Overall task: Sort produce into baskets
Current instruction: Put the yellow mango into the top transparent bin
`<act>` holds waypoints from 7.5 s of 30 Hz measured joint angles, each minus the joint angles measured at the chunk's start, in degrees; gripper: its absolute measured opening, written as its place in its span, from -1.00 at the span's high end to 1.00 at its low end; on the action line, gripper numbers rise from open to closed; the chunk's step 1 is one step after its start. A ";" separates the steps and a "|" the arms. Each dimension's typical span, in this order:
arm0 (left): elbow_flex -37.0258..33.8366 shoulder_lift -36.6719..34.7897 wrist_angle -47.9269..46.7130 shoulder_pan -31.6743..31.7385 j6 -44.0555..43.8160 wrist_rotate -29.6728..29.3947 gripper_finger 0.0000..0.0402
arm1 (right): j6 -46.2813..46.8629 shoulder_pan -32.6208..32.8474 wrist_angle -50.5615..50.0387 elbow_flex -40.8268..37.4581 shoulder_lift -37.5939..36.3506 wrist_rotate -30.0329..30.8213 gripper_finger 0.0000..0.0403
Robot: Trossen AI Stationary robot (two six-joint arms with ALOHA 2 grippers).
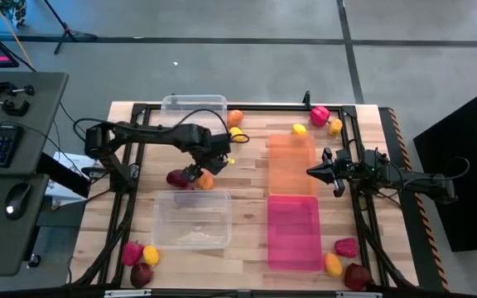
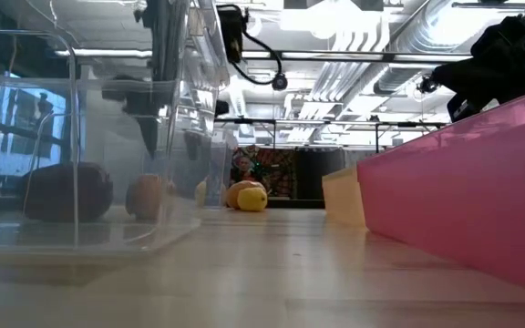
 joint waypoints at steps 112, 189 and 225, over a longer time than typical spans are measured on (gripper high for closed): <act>-4.65 -26.07 21.15 29.42 -37.91 3.32 0.00 | 0.00 -0.02 0.00 0.02 0.06 0.00 0.92; 58.82 39.10 -7.11 19.63 -25.73 -9.66 -0.94 | 0.00 0.00 0.00 0.00 0.04 0.02 0.92; 54.38 42.18 -8.32 21.35 -24.52 -7.88 -0.94 | -0.01 -0.01 -0.01 0.01 0.05 0.01 0.92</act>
